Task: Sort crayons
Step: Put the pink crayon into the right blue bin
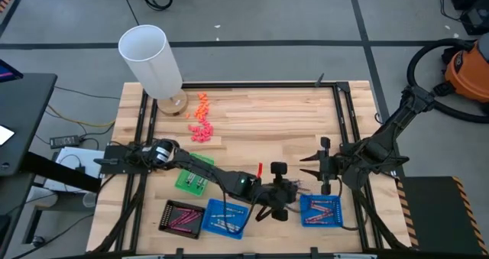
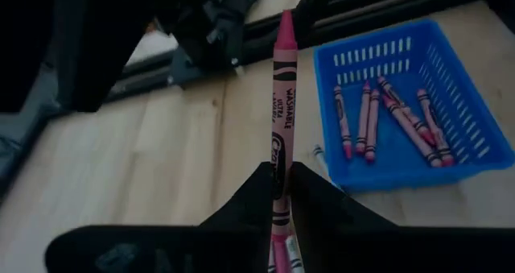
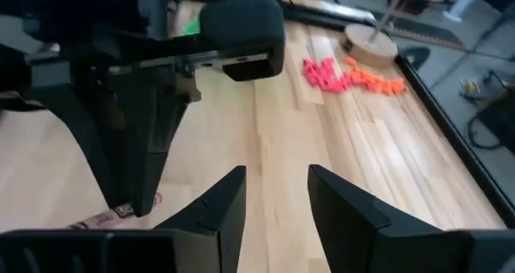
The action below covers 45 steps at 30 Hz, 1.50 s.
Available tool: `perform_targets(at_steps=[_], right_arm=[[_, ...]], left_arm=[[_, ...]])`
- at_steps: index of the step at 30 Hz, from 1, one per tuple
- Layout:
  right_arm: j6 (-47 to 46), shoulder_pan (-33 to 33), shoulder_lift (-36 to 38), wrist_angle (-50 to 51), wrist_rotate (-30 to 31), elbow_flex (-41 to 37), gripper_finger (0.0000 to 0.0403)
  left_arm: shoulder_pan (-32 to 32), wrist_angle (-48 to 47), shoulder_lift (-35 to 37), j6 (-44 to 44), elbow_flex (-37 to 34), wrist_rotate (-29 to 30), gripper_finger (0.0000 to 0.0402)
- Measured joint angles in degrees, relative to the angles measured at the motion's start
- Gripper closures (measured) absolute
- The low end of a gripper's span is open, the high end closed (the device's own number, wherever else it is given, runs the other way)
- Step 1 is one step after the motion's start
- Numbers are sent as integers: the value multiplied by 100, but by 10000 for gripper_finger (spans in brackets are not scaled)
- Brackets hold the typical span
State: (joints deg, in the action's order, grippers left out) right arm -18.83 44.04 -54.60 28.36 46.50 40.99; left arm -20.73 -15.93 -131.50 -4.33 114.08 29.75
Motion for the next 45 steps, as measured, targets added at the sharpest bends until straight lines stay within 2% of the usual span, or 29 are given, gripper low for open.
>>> perform_targets(at_steps=[7,12,16,19,23,28,33,38,42,45], right_arm=[[949,279,245,-971,124,0,258],[1703,546,393,-1776,467,0,258],[1847,792,474,-1935,799,0,258],[1831,943,479,-1932,1044,0,258],[1821,1065,478,-1930,1062,0,258],[1988,1173,478,-1933,1164,0,258],[2384,1225,591,-2069,1750,0,258],[2828,1223,817,-2366,2527,0,258],[2935,1223,877,-2361,3135,0,258],[2951,1223,886,-2361,2986,0,258]], left_arm=[[-20,608,0,-911,-13,36,359],[118,1120,0,-1197,-13,-565,359],[195,1208,4,-1198,-13,-998,359],[189,1385,4,-1282,-13,-1025,359],[124,1731,4,-1392,-13,-1039,359],[141,2066,7,-1329,-15,-672,359],[241,2241,9,-1157,-15,-194,359],[321,2348,9,-1006,-15,-16,359],[325,2569,9,-1105,-15,684,359],[325,2727,9,-1255,-15,1157,359]])
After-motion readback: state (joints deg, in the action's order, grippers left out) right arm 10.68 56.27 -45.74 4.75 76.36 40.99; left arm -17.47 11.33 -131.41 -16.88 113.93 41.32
